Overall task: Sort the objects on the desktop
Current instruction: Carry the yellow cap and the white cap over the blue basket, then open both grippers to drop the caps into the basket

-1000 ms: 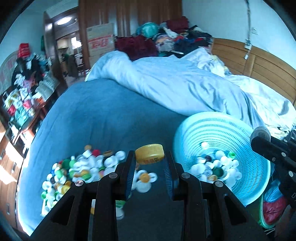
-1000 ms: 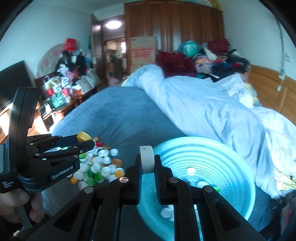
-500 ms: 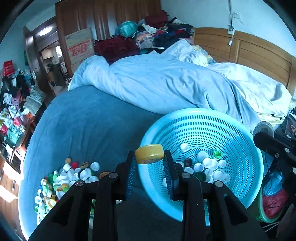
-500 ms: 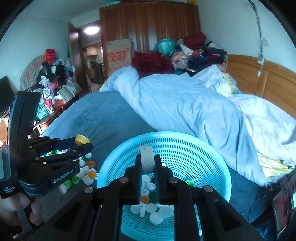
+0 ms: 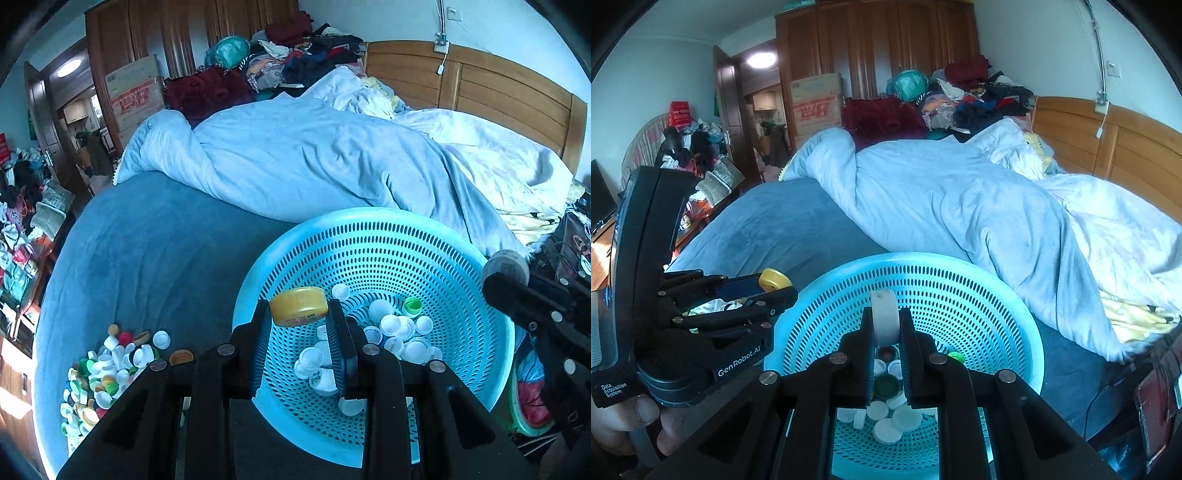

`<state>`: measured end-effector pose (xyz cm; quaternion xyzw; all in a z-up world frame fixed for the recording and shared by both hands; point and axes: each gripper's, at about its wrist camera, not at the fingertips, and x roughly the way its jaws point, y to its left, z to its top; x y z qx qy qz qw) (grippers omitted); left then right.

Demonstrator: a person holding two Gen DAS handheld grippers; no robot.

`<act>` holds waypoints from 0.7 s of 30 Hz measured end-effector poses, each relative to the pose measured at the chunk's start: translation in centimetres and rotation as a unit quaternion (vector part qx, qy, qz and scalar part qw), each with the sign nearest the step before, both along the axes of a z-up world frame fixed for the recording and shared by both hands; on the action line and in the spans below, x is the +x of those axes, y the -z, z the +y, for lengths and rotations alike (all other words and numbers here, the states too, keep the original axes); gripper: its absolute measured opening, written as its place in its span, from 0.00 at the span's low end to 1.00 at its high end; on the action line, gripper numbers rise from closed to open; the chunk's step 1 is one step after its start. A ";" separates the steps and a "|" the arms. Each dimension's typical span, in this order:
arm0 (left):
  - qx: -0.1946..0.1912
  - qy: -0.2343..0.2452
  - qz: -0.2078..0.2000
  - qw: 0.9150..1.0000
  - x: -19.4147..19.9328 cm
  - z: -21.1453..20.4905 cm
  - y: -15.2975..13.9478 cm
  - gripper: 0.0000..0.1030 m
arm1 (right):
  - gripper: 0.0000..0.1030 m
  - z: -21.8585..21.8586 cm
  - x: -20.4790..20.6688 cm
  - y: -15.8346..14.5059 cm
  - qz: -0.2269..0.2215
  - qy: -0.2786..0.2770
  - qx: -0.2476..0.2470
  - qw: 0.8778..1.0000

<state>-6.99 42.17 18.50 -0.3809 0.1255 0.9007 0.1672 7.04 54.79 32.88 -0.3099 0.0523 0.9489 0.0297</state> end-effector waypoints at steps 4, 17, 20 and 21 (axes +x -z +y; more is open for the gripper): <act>0.008 0.009 -0.030 0.999 -0.6 0.5 0.5 0.25 | 0.13 0.1 -0.1 0.5 -0.005 0.000 -0.006 1.000; 0.009 0.020 -0.053 0.998 -0.9 1.5 1.4 0.24 | 0.13 0.5 -0.6 1.2 -0.014 -0.003 -0.007 1.000; 0.008 0.018 -0.053 0.998 -0.9 1.4 1.5 0.24 | 0.13 0.5 -0.7 1.4 -0.017 -0.004 -0.007 1.000; 0.009 0.018 -0.053 0.998 -0.9 1.4 1.5 0.24 | 0.13 0.5 -0.8 1.6 -0.018 -0.004 -0.007 1.000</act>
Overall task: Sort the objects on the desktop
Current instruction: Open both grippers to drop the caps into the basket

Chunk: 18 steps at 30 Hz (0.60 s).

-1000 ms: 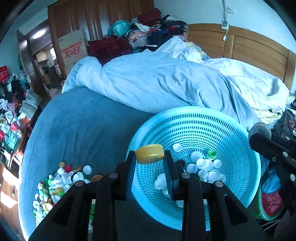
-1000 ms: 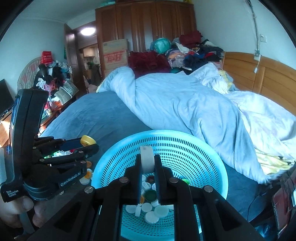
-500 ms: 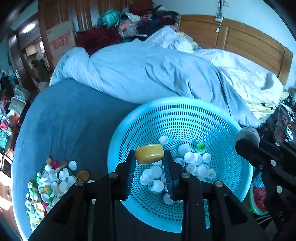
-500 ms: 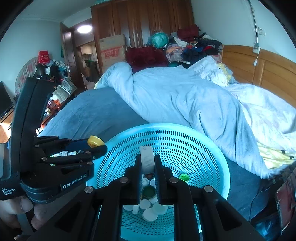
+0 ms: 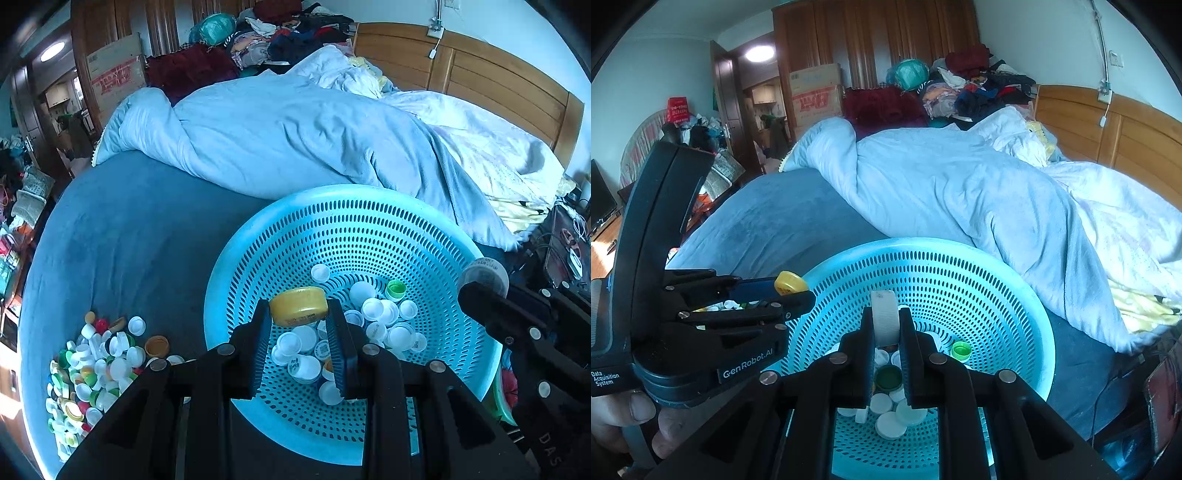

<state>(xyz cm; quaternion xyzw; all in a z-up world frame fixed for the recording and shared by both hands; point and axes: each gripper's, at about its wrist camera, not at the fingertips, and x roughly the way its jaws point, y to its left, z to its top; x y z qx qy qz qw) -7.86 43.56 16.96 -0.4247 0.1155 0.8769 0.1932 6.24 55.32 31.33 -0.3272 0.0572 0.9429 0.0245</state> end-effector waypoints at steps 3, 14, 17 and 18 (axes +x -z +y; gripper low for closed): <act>-0.002 0.000 0.000 1.000 -0.1 0.0 0.1 0.24 | 0.13 -0.1 -0.1 0.3 -0.002 0.000 0.000 1.000; -0.007 -0.002 -0.003 1.000 -0.4 0.1 0.7 0.24 | 0.13 0.0 -0.4 0.8 -0.007 -0.002 0.000 1.000; -0.010 -0.002 -0.002 1.000 -0.5 0.0 0.8 0.25 | 0.13 0.0 -0.5 0.8 -0.007 -0.001 0.001 1.000; -0.013 -0.004 0.001 1.000 -0.4 0.0 0.8 0.25 | 0.13 0.0 -0.5 0.8 -0.005 0.001 0.002 1.000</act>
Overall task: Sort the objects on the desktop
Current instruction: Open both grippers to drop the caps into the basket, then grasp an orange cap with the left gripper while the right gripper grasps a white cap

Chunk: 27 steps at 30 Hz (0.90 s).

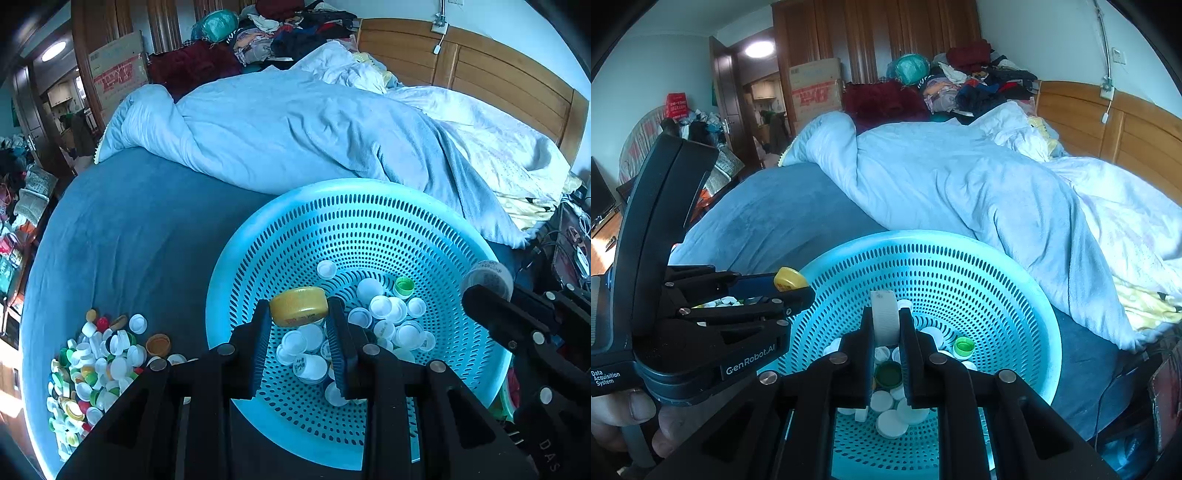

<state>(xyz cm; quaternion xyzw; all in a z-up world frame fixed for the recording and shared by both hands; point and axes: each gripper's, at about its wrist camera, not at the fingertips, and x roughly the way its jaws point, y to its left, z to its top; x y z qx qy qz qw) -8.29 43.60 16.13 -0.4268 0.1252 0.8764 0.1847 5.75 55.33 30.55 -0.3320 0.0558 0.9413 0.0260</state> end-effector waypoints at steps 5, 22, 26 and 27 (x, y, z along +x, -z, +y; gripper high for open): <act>-0.002 -0.002 -0.001 1.000 0.0 0.0 0.1 0.26 | 0.14 0.0 -0.1 0.0 0.000 0.003 -0.003 1.000; 0.013 -0.022 0.017 1.000 0.7 -4.7 0.0 0.46 | 0.50 -1.8 -0.2 0.1 0.001 -0.013 -0.004 1.000; 0.025 -0.067 0.017 0.997 1.4 -11.5 1.2 0.46 | 0.55 -4.6 -0.7 0.7 -0.003 -0.046 -0.003 0.999; 0.029 -0.079 0.018 0.996 1.7 -13.4 1.7 0.46 | 0.55 -5.5 -0.9 1.0 -0.008 -0.058 -0.002 0.998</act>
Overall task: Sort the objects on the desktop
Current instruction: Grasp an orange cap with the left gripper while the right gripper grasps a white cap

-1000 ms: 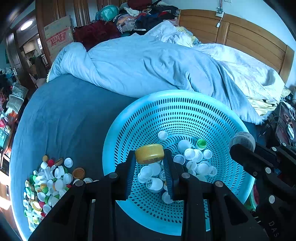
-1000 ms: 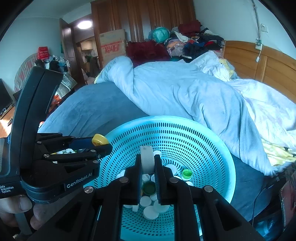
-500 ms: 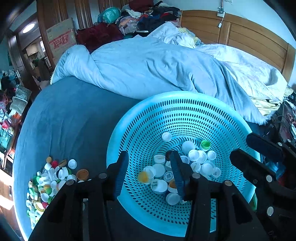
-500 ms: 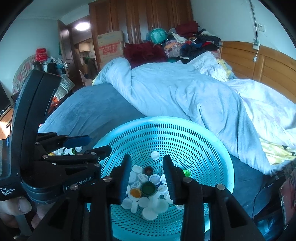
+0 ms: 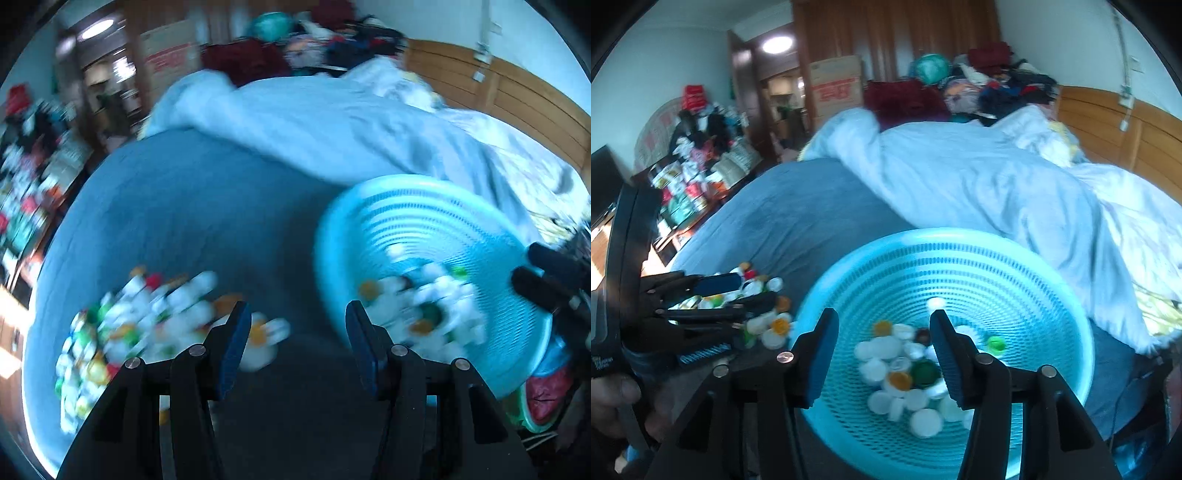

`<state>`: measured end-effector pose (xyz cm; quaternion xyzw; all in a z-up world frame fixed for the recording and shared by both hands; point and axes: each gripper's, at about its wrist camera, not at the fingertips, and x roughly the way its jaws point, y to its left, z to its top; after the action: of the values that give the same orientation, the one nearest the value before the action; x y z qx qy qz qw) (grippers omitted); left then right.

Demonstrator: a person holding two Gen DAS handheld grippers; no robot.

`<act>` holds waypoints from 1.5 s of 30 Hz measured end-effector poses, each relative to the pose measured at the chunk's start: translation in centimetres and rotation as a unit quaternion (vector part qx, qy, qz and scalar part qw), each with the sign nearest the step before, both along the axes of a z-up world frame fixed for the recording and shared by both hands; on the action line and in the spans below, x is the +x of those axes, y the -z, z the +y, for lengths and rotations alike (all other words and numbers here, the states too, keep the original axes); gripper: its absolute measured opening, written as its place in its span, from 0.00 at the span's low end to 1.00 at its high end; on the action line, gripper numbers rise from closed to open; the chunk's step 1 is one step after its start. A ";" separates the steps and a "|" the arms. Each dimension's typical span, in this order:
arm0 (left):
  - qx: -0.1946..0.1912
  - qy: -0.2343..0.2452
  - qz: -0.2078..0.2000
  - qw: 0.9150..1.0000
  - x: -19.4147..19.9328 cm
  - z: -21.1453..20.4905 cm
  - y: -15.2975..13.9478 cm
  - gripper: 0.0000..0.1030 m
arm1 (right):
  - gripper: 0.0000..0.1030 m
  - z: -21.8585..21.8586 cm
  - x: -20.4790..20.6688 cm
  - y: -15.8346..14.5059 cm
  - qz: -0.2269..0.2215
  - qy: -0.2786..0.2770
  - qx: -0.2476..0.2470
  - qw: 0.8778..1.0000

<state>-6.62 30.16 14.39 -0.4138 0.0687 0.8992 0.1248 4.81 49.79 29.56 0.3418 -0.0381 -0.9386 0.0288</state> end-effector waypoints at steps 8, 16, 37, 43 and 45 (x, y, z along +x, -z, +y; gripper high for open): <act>0.015 -0.145 -0.022 0.989 3.5 -18.4 7.1 0.45 | 0.59 -7.0 -1.2 2.4 -0.029 -0.078 0.009 0.996; 0.115 -0.198 -0.068 0.971 3.1 -26.3 13.1 0.45 | 0.59 -12.0 -2.0 4.2 -0.055 -0.122 0.029 0.991; 0.141 -0.169 -0.078 0.972 6.3 -29.5 12.4 0.28 | 0.59 -18.9 -3.5 7.1 -0.094 -0.188 0.028 0.977; 0.149 -0.156 -0.073 0.974 6.7 -28.7 13.0 0.28 | 0.59 -21.2 -3.2 8.3 -0.104 -0.217 0.031 0.970; 0.134 -0.154 -0.069 0.977 6.4 -28.2 13.4 0.28 | 0.59 -21.8 -3.3 8.7 -0.109 -0.224 0.031 0.968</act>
<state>-0.22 1.98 1.04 -0.4601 -0.1253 0.8779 0.0434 1.52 27.97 20.91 0.4427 0.0657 -0.8659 0.2235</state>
